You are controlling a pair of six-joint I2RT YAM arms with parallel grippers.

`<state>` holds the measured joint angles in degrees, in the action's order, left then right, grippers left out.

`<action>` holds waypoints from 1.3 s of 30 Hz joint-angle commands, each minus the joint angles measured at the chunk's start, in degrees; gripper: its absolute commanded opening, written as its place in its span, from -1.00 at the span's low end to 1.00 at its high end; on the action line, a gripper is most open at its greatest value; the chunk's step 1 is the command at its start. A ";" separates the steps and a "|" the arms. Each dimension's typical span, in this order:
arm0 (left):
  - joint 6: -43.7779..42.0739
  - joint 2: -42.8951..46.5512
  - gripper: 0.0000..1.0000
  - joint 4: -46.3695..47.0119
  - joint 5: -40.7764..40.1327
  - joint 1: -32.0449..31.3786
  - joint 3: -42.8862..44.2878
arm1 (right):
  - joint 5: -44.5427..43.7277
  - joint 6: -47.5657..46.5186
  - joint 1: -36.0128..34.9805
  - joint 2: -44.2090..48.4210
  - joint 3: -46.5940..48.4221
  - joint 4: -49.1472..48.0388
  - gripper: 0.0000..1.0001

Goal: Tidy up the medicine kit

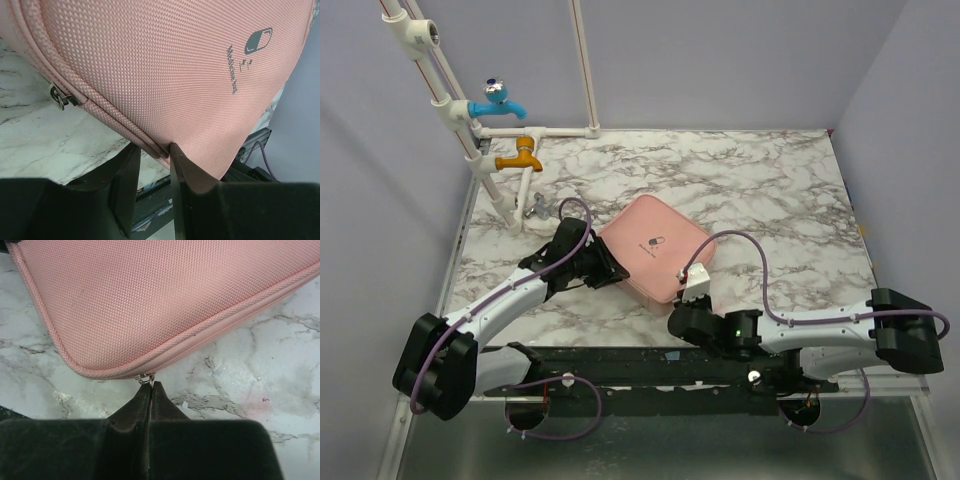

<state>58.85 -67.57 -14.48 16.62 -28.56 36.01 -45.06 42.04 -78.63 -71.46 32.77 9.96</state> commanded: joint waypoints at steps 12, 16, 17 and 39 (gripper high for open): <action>-4.71 -0.94 -0.41 -0.55 -1.99 1.13 -0.99 | 0.37 -18.02 9.05 0.02 -3.87 -14.68 -0.99; -5.05 -0.96 -0.41 -0.67 -1.64 1.16 -0.91 | 4.14 -17.98 14.99 1.48 -4.14 -15.15 -0.99; -5.21 -1.01 -0.42 -0.64 -1.61 1.15 -0.91 | 4.83 -17.69 16.58 1.71 -3.99 -15.12 -0.99; -7.77 7.05 0.09 -5.87 1.03 1.22 1.08 | 23.06 -20.51 19.35 2.45 -6.58 -26.30 -0.99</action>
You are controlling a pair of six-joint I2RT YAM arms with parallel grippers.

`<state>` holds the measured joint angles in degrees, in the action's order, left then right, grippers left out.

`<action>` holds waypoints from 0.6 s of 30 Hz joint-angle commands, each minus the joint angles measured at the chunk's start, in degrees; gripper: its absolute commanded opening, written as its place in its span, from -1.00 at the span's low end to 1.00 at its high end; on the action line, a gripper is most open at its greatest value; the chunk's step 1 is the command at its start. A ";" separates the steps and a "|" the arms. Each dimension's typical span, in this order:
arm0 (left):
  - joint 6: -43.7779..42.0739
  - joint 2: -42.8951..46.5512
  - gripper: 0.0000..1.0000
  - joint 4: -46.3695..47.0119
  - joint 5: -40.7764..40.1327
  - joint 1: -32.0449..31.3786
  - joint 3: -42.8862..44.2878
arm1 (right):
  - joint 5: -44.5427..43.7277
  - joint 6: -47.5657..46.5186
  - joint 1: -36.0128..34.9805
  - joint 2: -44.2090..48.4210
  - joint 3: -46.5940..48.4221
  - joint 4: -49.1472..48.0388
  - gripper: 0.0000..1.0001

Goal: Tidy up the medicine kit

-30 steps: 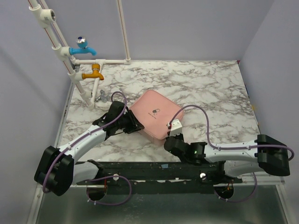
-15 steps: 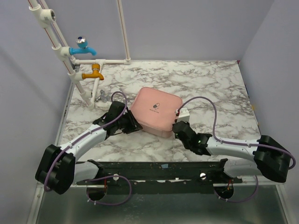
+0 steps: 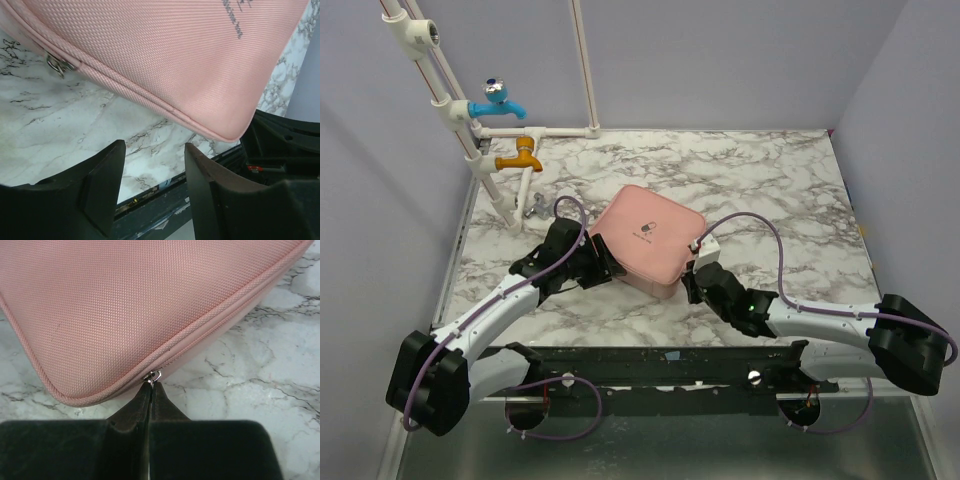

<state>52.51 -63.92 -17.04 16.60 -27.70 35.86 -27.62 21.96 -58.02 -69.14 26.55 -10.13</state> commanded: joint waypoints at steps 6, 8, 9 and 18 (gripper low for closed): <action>-1.40 7.23 0.22 -8.38 1.14 0.55 1.54 | 6.18 0.70 -5.25 -4.84 1.71 -10.54 -0.99; -0.76 8.37 0.24 -9.14 1.84 0.62 0.84 | 5.98 0.65 -6.37 -6.92 2.89 -12.40 -0.99; -0.41 8.81 0.25 -9.27 2.27 0.64 0.39 | 5.72 0.72 -7.08 -8.15 3.44 -13.11 -0.99; 1.99 9.60 0.26 -7.87 3.11 0.70 -2.01 | 6.50 -0.96 -9.83 -15.00 7.64 -18.26 -0.99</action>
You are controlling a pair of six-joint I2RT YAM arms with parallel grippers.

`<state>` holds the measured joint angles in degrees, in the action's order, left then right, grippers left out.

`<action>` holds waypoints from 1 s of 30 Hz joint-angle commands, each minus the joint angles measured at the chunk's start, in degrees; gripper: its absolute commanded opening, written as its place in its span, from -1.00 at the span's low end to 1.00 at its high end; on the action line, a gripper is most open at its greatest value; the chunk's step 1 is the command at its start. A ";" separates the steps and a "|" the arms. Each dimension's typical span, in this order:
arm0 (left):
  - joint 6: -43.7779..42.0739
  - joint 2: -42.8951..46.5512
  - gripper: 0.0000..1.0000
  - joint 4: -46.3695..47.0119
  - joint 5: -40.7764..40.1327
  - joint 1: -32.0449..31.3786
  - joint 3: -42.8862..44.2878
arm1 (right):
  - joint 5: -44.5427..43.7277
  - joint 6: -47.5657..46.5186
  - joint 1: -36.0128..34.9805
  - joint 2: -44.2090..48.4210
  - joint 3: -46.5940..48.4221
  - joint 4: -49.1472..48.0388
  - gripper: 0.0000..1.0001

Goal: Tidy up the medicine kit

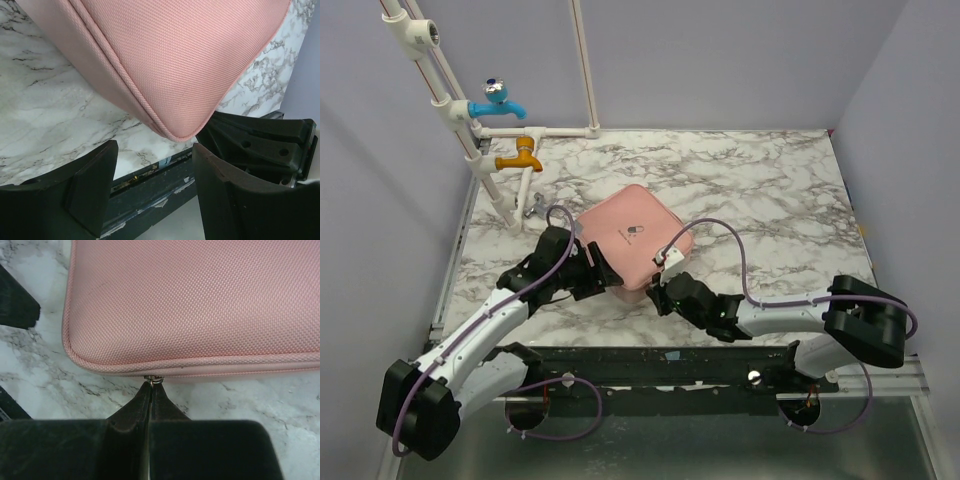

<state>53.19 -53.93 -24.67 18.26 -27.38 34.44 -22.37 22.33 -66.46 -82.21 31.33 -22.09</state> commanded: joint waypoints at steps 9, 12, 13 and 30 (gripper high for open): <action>2.09 -5.26 0.26 1.15 -0.57 0.56 0.27 | 1.57 -2.81 -2.93 -1.83 2.80 -7.09 -0.99; 2.35 -7.15 0.23 2.69 0.01 0.61 0.43 | 1.65 -3.15 -3.41 -1.62 2.34 -7.07 -0.99; 2.45 -7.85 0.19 3.13 0.23 0.66 0.51 | 1.73 -3.24 -3.56 -1.63 2.12 -7.11 -0.99; 0.71 -9.20 -0.86 4.89 1.77 2.06 -0.03 | -7.00 -3.59 -3.68 -0.81 0.80 -3.02 -0.99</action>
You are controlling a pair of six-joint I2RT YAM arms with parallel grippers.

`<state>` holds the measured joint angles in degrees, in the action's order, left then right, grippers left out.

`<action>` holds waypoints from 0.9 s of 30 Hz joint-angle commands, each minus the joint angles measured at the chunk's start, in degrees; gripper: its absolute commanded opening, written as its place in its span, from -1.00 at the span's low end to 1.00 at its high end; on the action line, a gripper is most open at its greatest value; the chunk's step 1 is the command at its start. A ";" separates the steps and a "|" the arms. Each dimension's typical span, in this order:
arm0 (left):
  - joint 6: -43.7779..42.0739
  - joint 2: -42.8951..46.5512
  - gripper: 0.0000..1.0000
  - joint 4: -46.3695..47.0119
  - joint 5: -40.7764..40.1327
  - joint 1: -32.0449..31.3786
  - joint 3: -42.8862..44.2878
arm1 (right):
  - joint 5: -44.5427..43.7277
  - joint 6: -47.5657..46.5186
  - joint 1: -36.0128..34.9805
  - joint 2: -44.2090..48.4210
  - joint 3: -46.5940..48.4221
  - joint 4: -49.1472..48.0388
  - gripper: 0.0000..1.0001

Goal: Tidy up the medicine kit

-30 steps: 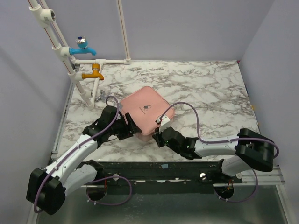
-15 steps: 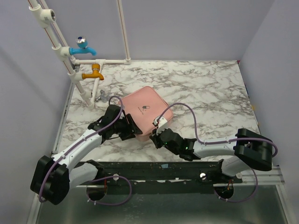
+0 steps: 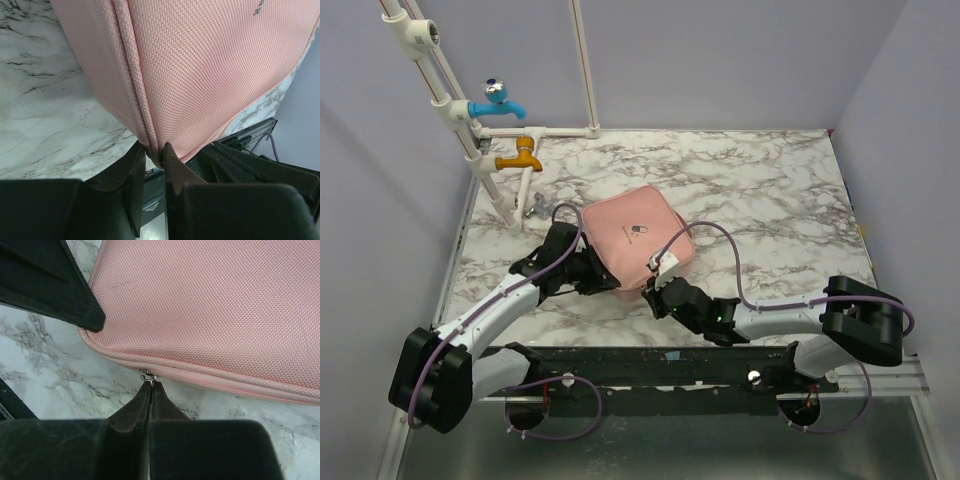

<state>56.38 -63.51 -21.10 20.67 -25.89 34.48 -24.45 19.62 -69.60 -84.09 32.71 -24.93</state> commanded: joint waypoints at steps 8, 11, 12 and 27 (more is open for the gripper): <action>-4.01 1.79 -0.88 0.89 -0.32 1.96 -1.04 | -11.98 -2.27 -0.34 3.54 -1.75 3.65 -0.99; -4.55 2.44 -0.88 0.67 -0.10 2.41 -1.23 | -14.75 -0.92 0.35 4.28 -1.88 5.41 -0.99; -4.76 2.56 -0.88 0.48 -0.10 2.59 -1.17 | -15.68 -0.07 0.83 4.50 -1.86 6.20 -0.99; -8.06 9.09 -0.89 -4.56 -1.13 4.78 -1.97 | -14.37 1.94 14.39 6.73 -0.21 13.05 -0.99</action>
<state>53.49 -58.13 -19.33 21.65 -22.74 33.50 -28.40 22.50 -62.30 -78.96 32.73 -18.74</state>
